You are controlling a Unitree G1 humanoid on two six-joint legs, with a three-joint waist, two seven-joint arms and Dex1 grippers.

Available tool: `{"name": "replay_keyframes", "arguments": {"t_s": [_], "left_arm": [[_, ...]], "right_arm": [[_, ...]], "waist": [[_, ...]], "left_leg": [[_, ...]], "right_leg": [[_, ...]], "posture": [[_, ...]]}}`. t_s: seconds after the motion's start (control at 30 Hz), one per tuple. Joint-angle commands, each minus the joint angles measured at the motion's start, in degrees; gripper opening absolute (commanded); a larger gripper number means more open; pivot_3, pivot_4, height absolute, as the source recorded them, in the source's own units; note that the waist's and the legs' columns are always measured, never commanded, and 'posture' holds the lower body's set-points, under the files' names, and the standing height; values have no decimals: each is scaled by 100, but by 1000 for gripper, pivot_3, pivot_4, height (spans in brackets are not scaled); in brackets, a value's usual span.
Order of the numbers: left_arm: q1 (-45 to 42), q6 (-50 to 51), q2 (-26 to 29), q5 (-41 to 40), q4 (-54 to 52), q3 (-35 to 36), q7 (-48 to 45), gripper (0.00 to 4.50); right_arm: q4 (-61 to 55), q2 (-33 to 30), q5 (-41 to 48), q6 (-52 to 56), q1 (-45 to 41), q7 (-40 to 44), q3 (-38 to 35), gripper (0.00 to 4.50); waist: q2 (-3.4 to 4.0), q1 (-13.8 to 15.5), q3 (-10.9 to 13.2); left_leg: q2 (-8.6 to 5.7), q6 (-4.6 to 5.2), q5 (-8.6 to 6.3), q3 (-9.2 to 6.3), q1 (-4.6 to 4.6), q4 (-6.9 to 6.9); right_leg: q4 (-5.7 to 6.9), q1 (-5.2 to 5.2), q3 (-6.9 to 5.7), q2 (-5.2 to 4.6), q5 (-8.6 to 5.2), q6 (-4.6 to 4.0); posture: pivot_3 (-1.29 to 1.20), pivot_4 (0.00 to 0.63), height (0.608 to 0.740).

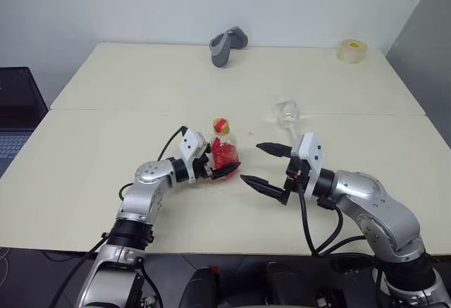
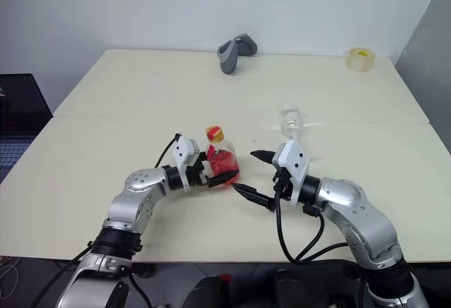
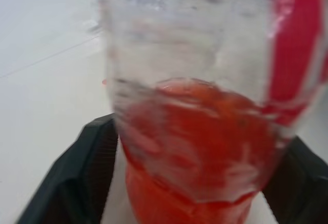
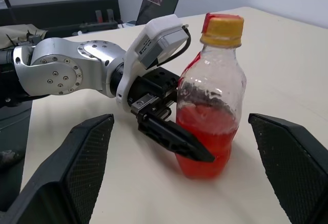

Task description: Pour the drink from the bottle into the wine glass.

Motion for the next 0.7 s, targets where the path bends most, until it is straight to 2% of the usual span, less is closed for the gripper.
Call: {"name": "replay_keyframes", "arguments": {"t_s": [0.03, 0.13, 0.2, 0.5, 0.6, 0.7], "left_arm": [[-115, -18, -57, -92, -70, 72, -4, 2704], [-101, 22, -69, -115, -88, 78, -9, 2118], [-78, 92, -79, -160, -131, 93, -20, 1954], [3, 199, 215, -194, -621, 40, -291, 1940], [5, -98, 495, 80, -690, -147, -553, 1939], [-12, -213, 603, 143, -722, -246, -681, 1923]], "right_arm": [[-259, -44, 80, -58, -63, 62, -19, 4500], [-249, -44, 65, -71, -67, 60, -8, 4500], [-246, -47, 55, -85, -67, 61, -7, 4500], [-242, -37, 103, -51, -457, -26, -221, 4500], [-361, 52, 752, 617, -933, -188, -510, 4500], [-450, 171, 995, 892, -1210, -398, -575, 4500]], "waist": [[0, 0, 0], [0, 0, 0], [0, 0, 0], [0, -4, 0], [1, -13, 1], [2, -4, 2]], "left_leg": [[0, 0, 0, 0, 0, 0], [-1, 0, 0, 0, -1, 0], [-1, 0, 0, 0, -1, 0], [0, 0, 0, 0, -1, -1], [1, -1, 0, 1, 0, -3], [1, -1, 0, -3, -2, -4]], "right_leg": [[0, 0, 0, 0, 0, 0], [0, 0, 0, 0, 0, 0], [0, 0, 0, 0, 0, 0], [0, -1, -1, 0, 0, 0], [0, -2, 0, 1, 0, -1], [-2, -3, 0, 1, 0, -1]], "posture": [[0, 150, 740], [0, 150, 740], [0, 150, 740], [0, 150, 740], [0, 150, 740], [0, 150, 740]]}}
